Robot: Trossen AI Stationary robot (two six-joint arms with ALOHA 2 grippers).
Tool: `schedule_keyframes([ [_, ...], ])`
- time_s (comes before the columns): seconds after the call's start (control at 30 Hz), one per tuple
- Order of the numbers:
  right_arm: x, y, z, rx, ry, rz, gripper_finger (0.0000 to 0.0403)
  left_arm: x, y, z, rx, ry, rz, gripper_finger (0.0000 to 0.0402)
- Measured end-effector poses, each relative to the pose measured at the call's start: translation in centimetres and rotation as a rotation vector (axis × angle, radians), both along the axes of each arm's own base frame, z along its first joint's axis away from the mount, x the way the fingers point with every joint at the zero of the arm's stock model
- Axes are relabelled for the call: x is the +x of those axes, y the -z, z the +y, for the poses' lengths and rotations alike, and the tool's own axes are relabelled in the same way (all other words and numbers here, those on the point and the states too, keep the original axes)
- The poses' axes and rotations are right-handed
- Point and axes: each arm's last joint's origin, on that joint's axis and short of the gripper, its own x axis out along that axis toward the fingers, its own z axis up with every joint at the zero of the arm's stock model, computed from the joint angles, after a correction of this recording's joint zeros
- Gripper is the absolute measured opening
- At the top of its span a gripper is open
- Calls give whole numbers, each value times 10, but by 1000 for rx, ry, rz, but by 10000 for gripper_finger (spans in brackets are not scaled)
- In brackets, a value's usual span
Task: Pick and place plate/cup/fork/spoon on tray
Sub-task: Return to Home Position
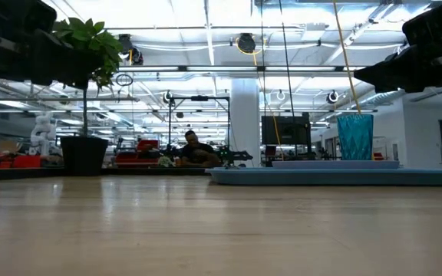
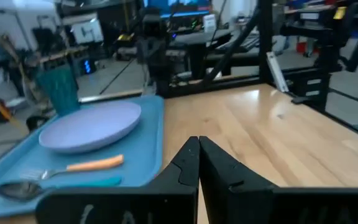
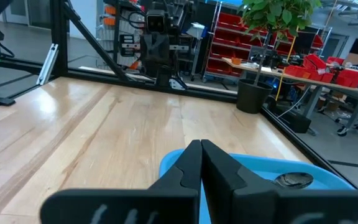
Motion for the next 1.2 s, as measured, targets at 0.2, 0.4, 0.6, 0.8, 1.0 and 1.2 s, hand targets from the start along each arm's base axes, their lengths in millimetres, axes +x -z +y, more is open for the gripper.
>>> schedule_keyframes([
  [0.2,0,0,0,0,0,-1,0,-11,-10,4,33,1,-57,5],
  [0.4,0,0,0,0,0,-1,0,-21,-19,10,55,-21,-135,5],
  [0.6,0,0,0,0,0,-1,0,-29,-22,18,64,-70,-159,5],
  [0.8,0,0,0,0,0,-1,0,-37,-25,23,66,-84,-202,10],
  [1.0,0,0,0,0,0,-2,0,-44,-25,27,85,-126,-220,5],
  [1.2,0,0,0,0,0,-2,0,-46,-22,30,90,-152,-194,13],
])
